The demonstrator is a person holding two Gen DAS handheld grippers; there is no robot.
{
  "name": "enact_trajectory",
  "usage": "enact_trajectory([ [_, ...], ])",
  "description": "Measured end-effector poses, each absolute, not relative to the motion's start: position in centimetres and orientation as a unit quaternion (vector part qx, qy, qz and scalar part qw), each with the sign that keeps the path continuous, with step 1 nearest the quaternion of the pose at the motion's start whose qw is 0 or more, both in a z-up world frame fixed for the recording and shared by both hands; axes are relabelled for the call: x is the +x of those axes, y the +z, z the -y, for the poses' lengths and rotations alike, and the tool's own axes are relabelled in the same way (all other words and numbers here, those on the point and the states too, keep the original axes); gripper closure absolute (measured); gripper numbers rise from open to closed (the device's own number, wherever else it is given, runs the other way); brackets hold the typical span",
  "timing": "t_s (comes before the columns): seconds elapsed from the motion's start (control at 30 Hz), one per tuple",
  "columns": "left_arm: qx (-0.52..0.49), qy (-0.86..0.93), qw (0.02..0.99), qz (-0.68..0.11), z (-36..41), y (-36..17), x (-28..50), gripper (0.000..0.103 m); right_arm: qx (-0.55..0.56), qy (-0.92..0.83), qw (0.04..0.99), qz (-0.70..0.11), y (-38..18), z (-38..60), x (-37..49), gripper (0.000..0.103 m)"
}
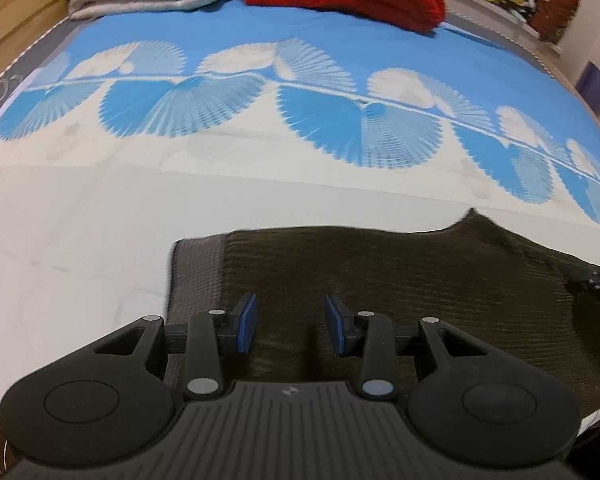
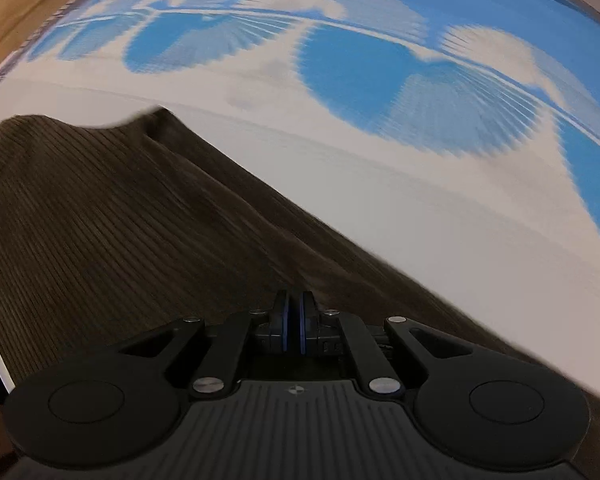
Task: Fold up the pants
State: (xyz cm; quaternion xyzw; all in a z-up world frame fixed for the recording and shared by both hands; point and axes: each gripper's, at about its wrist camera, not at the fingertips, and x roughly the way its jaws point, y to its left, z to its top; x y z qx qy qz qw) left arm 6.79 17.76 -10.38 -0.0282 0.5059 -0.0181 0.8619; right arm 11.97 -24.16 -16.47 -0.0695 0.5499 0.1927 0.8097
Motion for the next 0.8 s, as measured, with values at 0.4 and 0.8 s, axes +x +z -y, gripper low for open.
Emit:
enact_trajectory([
  [0.4, 0.015, -0.104, 0.869, -0.483, -6.8, -9.4, 8.0, 0.061, -0.002, -0.044, 0.838, -0.543, -16.4, 45.4, -1.2, 0.088],
  [0.8, 0.056, -0.15, 0.865, -0.475, 0.9, -9.8, 8.3, 0.061, 0.274, -0.245, 0.832, -0.416, -14.8, 61.2, -16.0, 0.074],
])
